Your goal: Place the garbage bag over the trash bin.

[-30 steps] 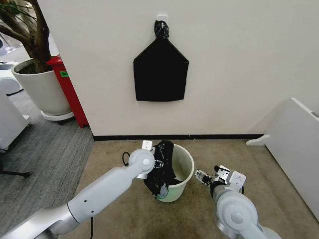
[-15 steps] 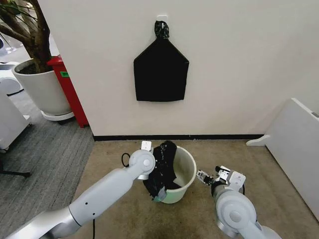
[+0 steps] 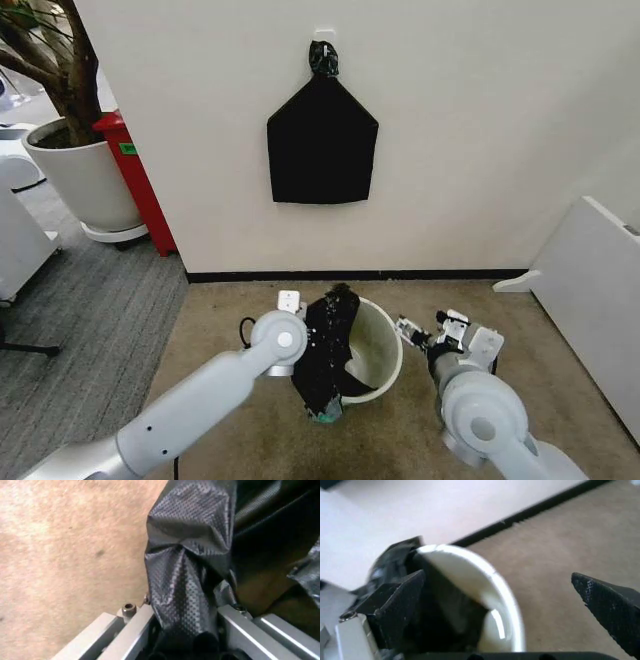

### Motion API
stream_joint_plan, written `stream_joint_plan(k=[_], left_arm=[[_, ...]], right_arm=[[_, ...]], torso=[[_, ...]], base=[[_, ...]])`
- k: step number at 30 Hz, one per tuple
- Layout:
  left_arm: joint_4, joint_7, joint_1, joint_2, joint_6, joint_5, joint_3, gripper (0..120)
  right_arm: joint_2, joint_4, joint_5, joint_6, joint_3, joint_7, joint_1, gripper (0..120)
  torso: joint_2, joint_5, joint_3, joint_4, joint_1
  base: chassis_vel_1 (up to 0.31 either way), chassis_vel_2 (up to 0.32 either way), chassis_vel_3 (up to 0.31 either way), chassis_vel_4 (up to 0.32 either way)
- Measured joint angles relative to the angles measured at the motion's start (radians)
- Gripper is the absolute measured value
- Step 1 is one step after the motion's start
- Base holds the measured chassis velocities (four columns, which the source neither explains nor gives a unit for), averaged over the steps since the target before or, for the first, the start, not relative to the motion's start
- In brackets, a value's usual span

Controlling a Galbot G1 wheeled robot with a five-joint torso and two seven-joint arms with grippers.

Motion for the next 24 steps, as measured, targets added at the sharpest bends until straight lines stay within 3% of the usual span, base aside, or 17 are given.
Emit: stream_joint_plan(k=[3,11,17,24], left_arm=[[-0.054,0.044,0.009,0.026,-0.055,0.007,-0.023,0],[-0.12,0.219,0.042,0.08,-0.199,0.195,-0.025,0],[-0.126,0.282,0.063,0.094,-0.242,0.321,-0.003,0],[-0.115,0.32,0.071,0.067,-0.258,0.427,0.029,0]], right_arm=[[-0.006,0.044,0.014,-0.014,-0.017,-0.039,0.012,100],[-0.021,0.057,0.006,-0.026,-0.065,-0.23,0.092,100],[-0.033,0.033,-0.043,-0.04,-0.099,-0.333,0.153,100],[0.007,-0.048,-0.116,-0.05,-0.164,-0.353,0.192,100]], torso=[[0.0,0.0009,0.0,-0.0004,0.0],[0.0,0.0006,0.0,-0.0002,0.0],[0.0,0.0005,0.0,0.0,0.0],[0.0,0.0005,0.0,-0.0003,0.0]], base=[[0.0,0.0,0.0,0.0],[0.0,0.0,0.0,0.0],[0.0,0.0,0.0,0.0],[0.0,0.0,0.0,0.0]])
